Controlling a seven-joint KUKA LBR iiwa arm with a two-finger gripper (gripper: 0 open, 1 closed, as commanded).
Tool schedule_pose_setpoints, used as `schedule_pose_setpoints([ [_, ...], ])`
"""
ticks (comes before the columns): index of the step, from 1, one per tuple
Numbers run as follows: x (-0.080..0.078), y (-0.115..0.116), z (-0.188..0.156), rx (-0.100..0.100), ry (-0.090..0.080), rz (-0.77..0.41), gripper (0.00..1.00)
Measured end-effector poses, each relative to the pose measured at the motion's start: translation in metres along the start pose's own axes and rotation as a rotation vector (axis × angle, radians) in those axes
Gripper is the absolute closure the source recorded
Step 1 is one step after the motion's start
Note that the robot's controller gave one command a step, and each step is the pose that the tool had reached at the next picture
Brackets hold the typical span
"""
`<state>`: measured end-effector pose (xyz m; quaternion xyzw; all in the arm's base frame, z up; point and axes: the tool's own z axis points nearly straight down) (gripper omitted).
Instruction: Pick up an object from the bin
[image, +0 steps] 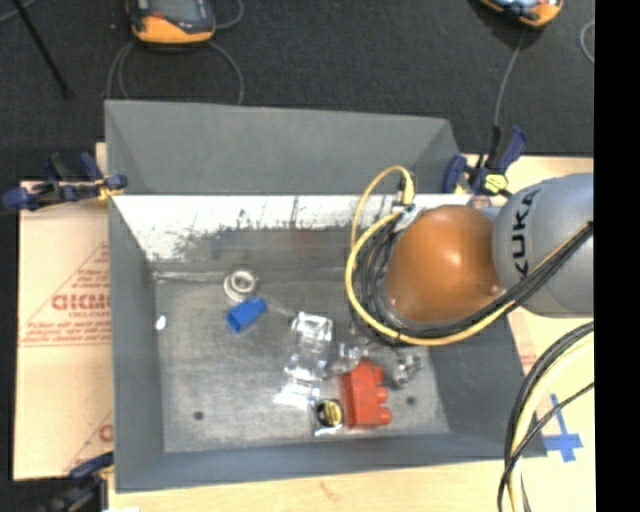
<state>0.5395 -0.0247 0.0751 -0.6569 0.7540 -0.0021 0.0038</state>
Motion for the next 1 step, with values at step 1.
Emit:
schedule_pose_setpoints([
  [1, -0.0018, -0.0009, -0.0016, 0.003, -0.004, 0.001, 1.0],
])
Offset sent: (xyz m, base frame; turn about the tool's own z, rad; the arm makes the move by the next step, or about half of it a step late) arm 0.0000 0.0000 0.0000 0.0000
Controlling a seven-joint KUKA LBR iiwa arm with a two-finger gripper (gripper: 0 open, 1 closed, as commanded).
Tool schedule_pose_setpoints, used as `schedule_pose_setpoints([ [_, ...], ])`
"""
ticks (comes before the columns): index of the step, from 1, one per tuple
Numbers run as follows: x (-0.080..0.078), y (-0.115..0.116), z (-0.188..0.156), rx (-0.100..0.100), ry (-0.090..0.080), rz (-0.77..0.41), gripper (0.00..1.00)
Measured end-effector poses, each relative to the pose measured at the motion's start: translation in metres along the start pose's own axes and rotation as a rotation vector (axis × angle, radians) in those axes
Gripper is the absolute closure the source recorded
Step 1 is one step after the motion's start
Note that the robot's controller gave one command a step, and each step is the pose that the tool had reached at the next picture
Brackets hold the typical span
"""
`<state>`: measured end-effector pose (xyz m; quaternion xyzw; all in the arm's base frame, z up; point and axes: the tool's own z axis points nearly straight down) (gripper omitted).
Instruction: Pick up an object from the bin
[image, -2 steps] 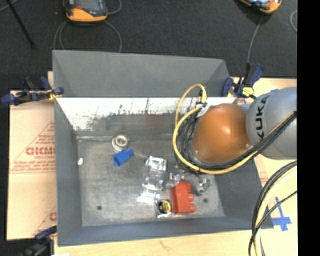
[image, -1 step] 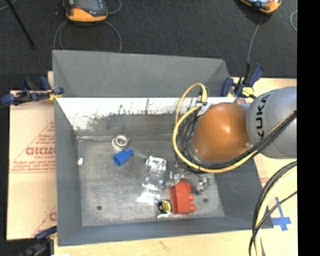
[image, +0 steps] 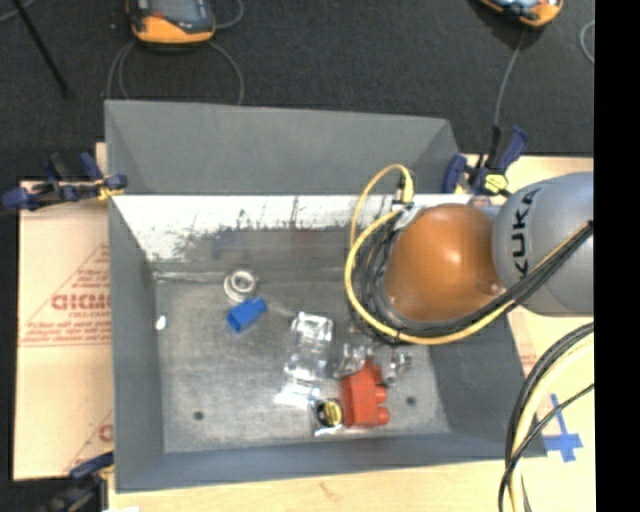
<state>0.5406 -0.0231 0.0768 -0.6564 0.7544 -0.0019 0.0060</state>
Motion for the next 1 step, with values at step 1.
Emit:
schedule_pose_setpoints([
  [1, -0.0005, -0.0034, -0.0695, -0.002, 0.005, 0.004, 1.0],
])
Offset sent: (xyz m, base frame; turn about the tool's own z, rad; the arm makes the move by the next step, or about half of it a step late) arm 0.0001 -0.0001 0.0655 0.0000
